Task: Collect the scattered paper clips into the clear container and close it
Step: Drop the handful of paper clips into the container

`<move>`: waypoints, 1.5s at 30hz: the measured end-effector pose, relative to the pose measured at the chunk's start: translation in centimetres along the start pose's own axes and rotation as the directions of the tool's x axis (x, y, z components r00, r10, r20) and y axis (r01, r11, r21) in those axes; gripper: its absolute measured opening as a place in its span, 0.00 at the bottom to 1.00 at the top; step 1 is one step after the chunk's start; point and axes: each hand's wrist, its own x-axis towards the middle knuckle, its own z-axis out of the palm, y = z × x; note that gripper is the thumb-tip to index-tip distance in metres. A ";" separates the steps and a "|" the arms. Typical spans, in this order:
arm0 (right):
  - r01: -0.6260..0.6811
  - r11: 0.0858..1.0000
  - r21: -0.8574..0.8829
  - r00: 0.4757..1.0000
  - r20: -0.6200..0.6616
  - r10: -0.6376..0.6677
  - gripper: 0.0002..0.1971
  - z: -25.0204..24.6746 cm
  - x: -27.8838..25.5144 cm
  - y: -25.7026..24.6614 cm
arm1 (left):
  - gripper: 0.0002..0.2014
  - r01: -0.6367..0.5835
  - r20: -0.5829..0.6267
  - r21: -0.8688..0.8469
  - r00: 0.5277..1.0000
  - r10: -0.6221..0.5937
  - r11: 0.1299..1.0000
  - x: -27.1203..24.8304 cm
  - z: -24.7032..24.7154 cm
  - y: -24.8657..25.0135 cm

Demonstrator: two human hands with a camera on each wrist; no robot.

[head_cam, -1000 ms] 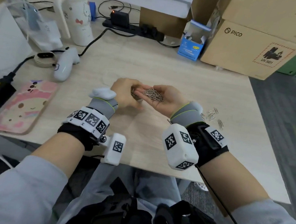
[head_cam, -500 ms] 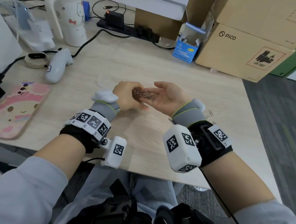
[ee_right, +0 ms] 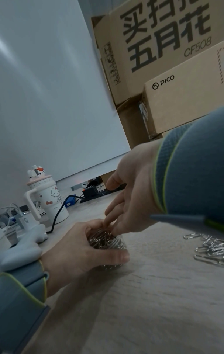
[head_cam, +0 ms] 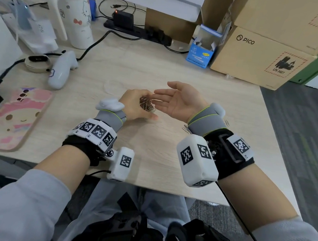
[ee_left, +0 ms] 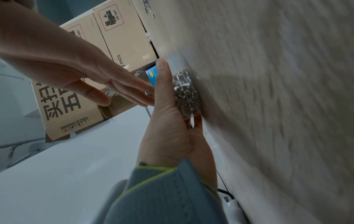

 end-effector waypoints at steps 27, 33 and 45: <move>0.303 0.953 0.007 0.916 -0.279 -0.289 0.12 -7.2 -0.2 2.0 | 0.07 -0.103 -0.158 0.023 0.982 0.106 0.994 1.2 -0.9 3.1; 0.377 0.916 -0.139 0.815 -0.419 -0.400 0.06 -10.6 -1.9 1.7 | 0.10 -0.183 0.039 -0.022 0.982 0.184 0.983 2.3 2.1 6.6; 0.117 0.747 -0.655 0.457 -0.632 -0.626 0.17 -18.3 -4.2 3.2 | 0.34 -0.197 0.355 0.413 0.934 0.042 0.889 3.9 9.0 8.3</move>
